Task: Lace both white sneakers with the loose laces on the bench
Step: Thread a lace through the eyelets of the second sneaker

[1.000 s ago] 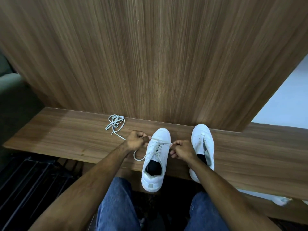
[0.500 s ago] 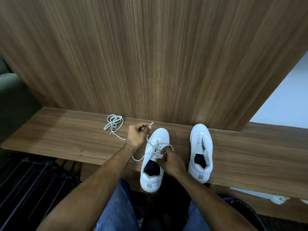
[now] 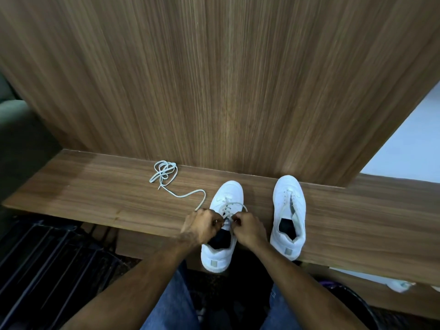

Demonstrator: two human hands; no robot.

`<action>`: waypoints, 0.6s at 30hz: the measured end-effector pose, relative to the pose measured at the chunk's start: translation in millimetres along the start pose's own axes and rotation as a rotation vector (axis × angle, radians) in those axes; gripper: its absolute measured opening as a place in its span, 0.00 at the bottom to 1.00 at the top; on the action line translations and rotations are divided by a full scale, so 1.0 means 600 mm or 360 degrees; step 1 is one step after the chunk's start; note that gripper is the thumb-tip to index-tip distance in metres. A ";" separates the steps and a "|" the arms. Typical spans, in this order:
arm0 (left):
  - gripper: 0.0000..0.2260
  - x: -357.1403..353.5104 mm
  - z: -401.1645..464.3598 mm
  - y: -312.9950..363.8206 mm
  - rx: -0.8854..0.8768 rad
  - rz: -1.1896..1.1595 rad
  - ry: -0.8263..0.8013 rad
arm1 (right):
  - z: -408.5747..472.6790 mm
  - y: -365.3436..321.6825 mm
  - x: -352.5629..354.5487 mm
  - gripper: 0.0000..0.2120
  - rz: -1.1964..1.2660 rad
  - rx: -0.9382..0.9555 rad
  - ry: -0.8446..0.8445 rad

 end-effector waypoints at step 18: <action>0.12 -0.017 0.022 0.030 0.0012 0.0251 0.0043 | 0.005 0.016 0.002 0.11 0.0170 -0.0078 -0.0074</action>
Point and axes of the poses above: each hand's wrist, its own z-axis towards the middle knuckle, its own x-axis out of the back of the hand, y = z × x, the point moved 5 cm from there along z, towards the middle knuckle, and after that the axes turned 6 degrees about -z, right-handed, at the moved point
